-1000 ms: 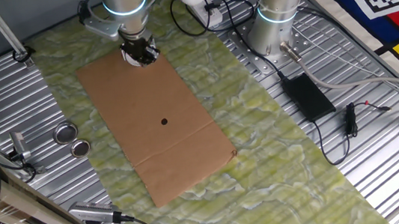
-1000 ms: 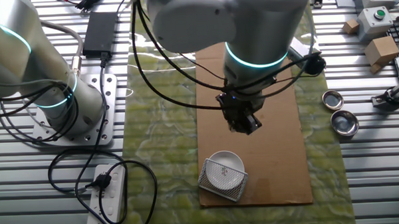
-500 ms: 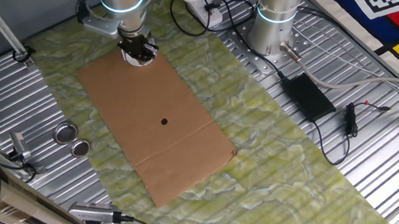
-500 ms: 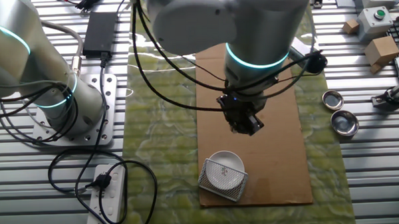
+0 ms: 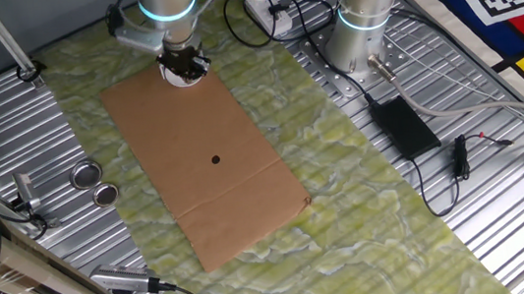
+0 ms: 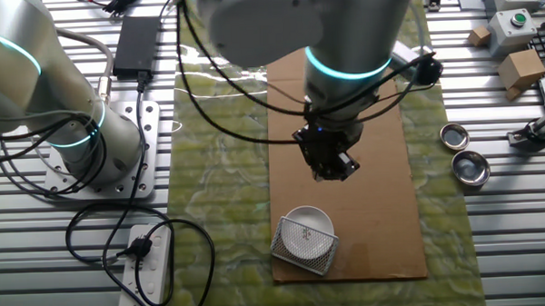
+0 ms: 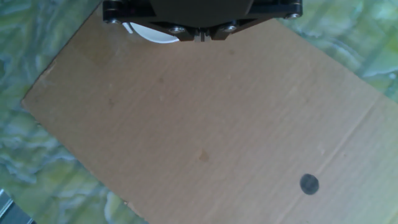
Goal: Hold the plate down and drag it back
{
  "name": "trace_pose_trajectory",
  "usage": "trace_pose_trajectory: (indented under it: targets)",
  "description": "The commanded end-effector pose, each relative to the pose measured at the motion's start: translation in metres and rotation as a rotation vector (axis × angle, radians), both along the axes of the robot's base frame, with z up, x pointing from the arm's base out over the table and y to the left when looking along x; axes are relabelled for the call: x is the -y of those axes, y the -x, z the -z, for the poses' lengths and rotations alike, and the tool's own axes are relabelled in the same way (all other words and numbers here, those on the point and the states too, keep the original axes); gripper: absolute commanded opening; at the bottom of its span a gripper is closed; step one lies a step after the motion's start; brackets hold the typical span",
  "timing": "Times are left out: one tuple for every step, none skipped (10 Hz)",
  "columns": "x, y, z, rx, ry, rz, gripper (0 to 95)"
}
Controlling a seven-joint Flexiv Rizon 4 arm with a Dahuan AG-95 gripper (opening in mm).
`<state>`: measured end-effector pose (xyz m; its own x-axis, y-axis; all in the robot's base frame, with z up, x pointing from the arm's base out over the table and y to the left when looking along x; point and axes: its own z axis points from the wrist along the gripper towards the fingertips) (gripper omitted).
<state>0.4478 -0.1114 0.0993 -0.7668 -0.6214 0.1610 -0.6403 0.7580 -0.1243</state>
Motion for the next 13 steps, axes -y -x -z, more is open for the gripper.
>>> trace_pose_trajectory:
  targets:
    - [0.000,0.003,-0.002,-0.019,0.006,-0.051,0.0]
    - [0.000,0.003,-0.002,-0.018,0.007,-0.051,0.0]
    - [0.000,0.003,-0.002,-0.020,0.015,-0.054,0.0]
    - [0.000,0.003,-0.002,-0.020,0.015,-0.054,0.0]
    - [0.000,0.003,-0.002,-0.021,0.018,-0.057,0.0]
    - [0.000,0.003,-0.002,-0.020,0.021,-0.065,0.0]
    - [0.000,0.003,-0.002,-0.023,0.028,-0.088,0.0]
    - [0.000,0.003,-0.002,-0.025,0.028,-0.105,0.0]
    - [0.008,0.001,0.001,-0.029,0.028,-0.121,0.0]
    - [0.018,-0.001,0.005,-0.032,0.026,-0.137,0.0]
    - [0.028,-0.003,0.009,-0.035,0.025,-0.146,0.0]
    - [0.036,-0.005,0.013,-0.039,0.027,-0.159,0.0]
    - [0.042,-0.006,0.017,-0.040,0.031,-0.173,0.0]
